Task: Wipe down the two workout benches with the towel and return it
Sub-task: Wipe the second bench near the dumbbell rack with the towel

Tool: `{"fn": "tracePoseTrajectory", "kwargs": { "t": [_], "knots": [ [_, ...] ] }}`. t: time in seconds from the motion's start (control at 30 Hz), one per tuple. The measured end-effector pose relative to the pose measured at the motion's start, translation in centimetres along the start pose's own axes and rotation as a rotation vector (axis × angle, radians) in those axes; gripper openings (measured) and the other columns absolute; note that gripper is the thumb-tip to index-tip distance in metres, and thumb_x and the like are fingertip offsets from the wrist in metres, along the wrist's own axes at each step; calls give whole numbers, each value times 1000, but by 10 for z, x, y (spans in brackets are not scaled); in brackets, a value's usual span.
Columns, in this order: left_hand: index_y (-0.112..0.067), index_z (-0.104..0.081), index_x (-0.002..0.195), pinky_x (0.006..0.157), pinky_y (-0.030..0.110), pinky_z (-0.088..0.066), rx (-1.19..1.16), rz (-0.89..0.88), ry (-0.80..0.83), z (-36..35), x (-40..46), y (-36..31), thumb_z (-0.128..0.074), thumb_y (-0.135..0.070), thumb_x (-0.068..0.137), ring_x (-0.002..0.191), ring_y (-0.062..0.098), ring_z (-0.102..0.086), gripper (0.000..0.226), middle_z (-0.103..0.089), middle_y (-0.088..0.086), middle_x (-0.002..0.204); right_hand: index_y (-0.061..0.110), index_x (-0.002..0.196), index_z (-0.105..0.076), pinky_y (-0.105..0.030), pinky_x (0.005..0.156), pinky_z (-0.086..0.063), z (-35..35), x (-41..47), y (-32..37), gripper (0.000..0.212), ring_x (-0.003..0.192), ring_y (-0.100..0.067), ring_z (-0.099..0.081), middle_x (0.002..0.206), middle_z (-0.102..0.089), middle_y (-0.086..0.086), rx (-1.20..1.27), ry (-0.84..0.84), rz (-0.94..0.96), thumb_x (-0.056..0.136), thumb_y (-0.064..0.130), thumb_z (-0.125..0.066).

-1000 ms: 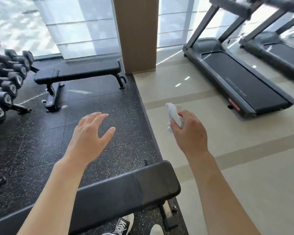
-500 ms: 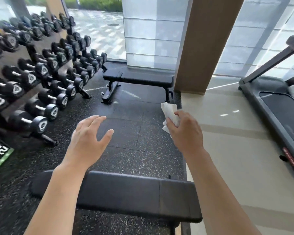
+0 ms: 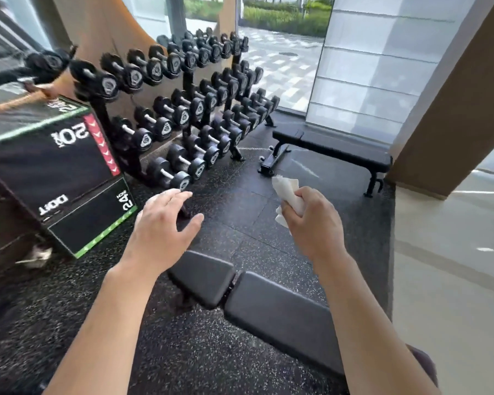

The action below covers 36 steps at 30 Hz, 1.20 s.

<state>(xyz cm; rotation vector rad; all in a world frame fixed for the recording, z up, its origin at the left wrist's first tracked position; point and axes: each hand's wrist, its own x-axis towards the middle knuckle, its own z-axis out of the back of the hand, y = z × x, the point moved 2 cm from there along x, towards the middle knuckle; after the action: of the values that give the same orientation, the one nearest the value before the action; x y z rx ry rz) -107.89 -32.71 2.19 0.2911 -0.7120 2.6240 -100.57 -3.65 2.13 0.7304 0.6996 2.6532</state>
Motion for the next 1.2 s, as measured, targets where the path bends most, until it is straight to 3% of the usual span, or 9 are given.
{"fn": "tracePoseTrajectory", "kwargs": {
  "t": [0.23, 0.57, 0.73, 0.83, 1.2],
  "knots": [
    [-22, -54, 147, 119, 50, -35, 40, 129, -63, 68, -19, 125, -51, -56, 97, 143, 24, -40, 60, -51, 2, 152, 19, 108, -64, -31, 63, -37, -88, 5, 135, 27, 74, -18, -57, 95, -62, 7, 54, 62, 150, 99, 45, -61],
    [-22, -53, 148, 120, 51, -32, 18, 331, -113, 112, -51, 231, -51, -51, 99, 145, 22, -39, 57, -49, 2, 154, 21, 95, -59, -30, 61, -36, -184, 12, 244, 32, 70, -15, -52, 87, -55, 10, 25, 224, 377, 103, 52, -54],
    [-22, -52, 148, 121, 50, -32, 41, 413, -123, 119, -50, 268, -50, -49, 101, 145, 20, -37, 55, -48, 0, 155, 22, 98, -62, -34, 64, -47, -233, 19, 273, 32, 77, -16, -54, 86, -53, 8, 5, 294, 509, 105, 52, -51],
    [-23, -51, 148, 120, 50, -33, 54, 444, -119, 117, -35, 286, -50, -48, 101, 145, 19, -37, 53, -48, -1, 154, 23, 97, -61, -32, 63, -47, -264, 33, 281, 33, 79, -15, -54, 86, -51, 9, 12, 323, 552, 106, 53, -50],
    [-22, -53, 147, 119, 50, -35, 109, 470, -42, 92, 106, 343, -50, -43, 101, 142, 17, -39, 50, -50, -3, 152, 22, 88, -55, -35, 62, -46, -377, 160, 276, 34, 69, -17, -53, 86, -53, 9, 137, 400, 453, 104, 52, -52]
  ]
}}
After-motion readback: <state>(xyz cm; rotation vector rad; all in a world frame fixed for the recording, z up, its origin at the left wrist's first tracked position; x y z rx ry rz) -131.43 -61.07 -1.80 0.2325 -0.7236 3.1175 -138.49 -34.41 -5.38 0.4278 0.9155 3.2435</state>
